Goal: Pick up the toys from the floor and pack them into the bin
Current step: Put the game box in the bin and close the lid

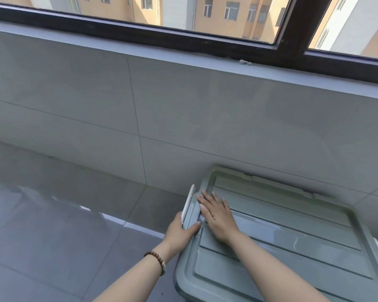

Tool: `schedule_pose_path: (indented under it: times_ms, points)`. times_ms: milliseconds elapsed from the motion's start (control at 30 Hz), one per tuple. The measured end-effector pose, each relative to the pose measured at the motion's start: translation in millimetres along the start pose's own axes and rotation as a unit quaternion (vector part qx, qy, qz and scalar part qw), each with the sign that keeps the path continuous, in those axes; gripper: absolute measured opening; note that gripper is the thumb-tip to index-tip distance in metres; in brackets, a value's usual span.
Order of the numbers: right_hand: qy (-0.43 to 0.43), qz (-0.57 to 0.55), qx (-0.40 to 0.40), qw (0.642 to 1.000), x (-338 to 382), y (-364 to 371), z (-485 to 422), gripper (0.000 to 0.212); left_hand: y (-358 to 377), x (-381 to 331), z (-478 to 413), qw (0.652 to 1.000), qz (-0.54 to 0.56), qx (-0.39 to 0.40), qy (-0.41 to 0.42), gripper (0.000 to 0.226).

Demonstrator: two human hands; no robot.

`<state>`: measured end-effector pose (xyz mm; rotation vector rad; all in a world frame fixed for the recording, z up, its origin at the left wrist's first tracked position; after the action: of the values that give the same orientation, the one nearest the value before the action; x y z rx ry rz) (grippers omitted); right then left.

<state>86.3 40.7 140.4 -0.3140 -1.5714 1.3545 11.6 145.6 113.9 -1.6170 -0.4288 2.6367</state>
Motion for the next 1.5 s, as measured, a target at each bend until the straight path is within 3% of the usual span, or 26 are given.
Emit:
schedule_pose_path:
  times_ms: [67,133,300,367,600,767,900,1000,1133,1233,1367,1433,1500]
  points:
    - [0.007,-0.002,-0.018,1.0,-0.9,-3.4,-3.6,0.048,1.0,0.6,0.1,1.0,-0.012,-0.017,0.001,0.039]
    - [0.023,-0.028,-0.064,0.997,2.7,-10.4,-11.2,0.066,0.0,0.3,2.8,0.999,-0.021,-0.034,0.001,0.037]
    - [0.199,-0.084,-0.1,0.971,-9.4,-11.1,-33.5,0.113,2.0,-2.6,6.1,0.998,-0.019,-0.058,0.014,0.036]
    - [0.234,-0.075,-0.087,0.965,-10.9,-10.4,-39.5,0.12,4.6,-6.6,9.5,0.997,-0.025,-0.071,0.032,0.035]
    - [0.246,-0.03,-0.115,0.962,-11.7,-12.9,-43.5,0.1,6.5,-6.9,10.4,0.997,-0.02,-0.061,0.04,0.04]
    - [0.219,-0.047,-0.121,0.967,-14.3,-17.0,-43.9,0.092,2.2,1.6,8.6,0.999,-0.002,-0.041,0.026,0.065]
    - [0.15,-0.119,-0.078,0.978,-15.5,-22.4,-39.4,0.092,-2.5,3.0,1.6,0.999,-0.002,-0.031,0.009,0.048]
    - [0.106,-0.228,-0.085,0.964,-28.1,-51.4,-10.7,0.076,-4.9,-4.8,-4.3,1.0,-0.018,-0.024,0.0,0.057]
    - [0.148,-0.192,-0.144,0.959,-100.3,-125.1,75.2,0.07,5.1,-23.6,-8.6,0.995,-0.091,0.009,-0.044,0.078]
    - [0.273,-0.128,-0.166,0.939,-179.2,-174.6,166.5,0.09,11.7,-31.0,-14.4,0.988,-0.129,0.024,-0.086,0.102]
    - [0.434,-0.109,-0.16,0.88,-263.6,-196.2,274.0,0.153,18.6,-35.0,-18.1,0.978,-0.167,-0.001,-0.125,0.121]
    - [0.466,-0.178,-0.146,0.854,-284.2,-182.7,300.6,0.159,21.7,-36.5,-19.5,0.974,-0.185,-0.02,-0.131,0.129]
    - [0.472,-0.243,-0.12,0.839,-293.4,-165.2,304.2,0.153,24.0,-36.8,-21.9,0.971,-0.194,-0.038,-0.137,0.135]
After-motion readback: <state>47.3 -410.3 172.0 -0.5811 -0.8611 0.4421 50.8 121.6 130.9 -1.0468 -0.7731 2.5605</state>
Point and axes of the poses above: each hand's wrist, its own z-axis away from the middle knuckle, its own y-axis out of the palm, x = y × z, the point moved 9 cm from there along -z, towards the middle knuckle, and after that the axes turned 4 degrees about -y, right-handed, at the moved point
